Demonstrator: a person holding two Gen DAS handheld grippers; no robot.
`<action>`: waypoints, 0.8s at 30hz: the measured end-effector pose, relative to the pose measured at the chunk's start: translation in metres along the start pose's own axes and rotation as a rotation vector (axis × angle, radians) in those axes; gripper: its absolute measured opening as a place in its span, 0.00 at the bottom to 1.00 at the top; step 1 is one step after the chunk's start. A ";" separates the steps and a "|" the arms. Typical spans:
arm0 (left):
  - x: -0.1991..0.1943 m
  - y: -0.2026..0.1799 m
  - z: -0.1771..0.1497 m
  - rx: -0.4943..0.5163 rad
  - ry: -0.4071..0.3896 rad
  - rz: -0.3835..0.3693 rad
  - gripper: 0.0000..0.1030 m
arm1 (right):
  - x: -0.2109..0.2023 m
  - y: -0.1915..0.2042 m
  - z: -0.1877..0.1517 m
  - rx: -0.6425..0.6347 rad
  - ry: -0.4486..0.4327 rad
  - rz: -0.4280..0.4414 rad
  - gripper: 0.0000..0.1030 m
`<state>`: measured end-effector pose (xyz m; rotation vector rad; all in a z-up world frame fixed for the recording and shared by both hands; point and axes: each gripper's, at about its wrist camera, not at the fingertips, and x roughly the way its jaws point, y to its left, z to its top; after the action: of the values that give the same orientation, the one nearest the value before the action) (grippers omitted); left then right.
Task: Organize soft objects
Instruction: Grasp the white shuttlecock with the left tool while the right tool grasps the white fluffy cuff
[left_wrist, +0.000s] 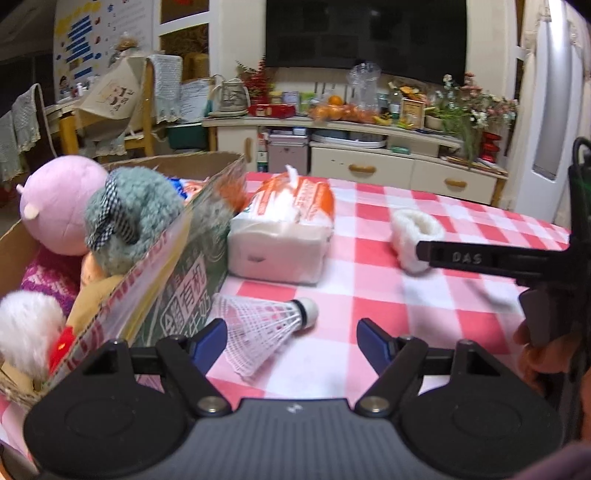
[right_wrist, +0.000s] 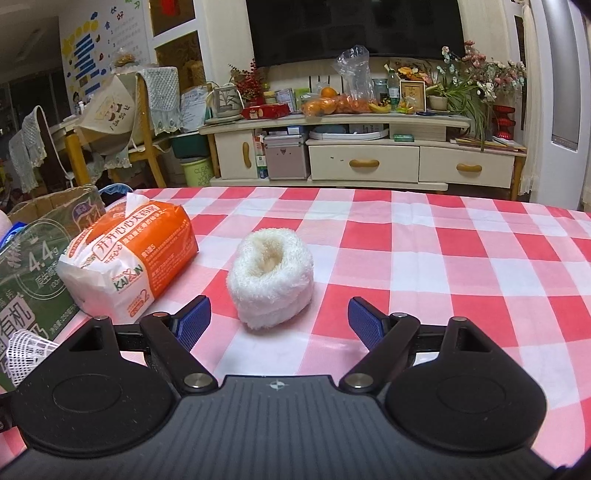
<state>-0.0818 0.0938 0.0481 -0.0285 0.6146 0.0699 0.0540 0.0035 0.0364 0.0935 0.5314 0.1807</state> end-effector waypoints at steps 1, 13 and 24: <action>0.003 0.000 0.000 -0.004 0.003 0.006 0.73 | 0.001 -0.001 0.000 0.001 0.001 0.000 0.98; 0.028 -0.001 0.003 -0.016 -0.001 0.006 0.66 | 0.016 -0.004 0.008 -0.003 -0.003 0.010 0.99; 0.026 -0.022 0.001 0.035 0.010 -0.100 0.66 | 0.028 -0.014 0.014 -0.003 -0.012 0.030 1.00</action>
<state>-0.0583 0.0737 0.0336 -0.0260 0.6232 -0.0376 0.0871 -0.0050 0.0331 0.1000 0.5179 0.2104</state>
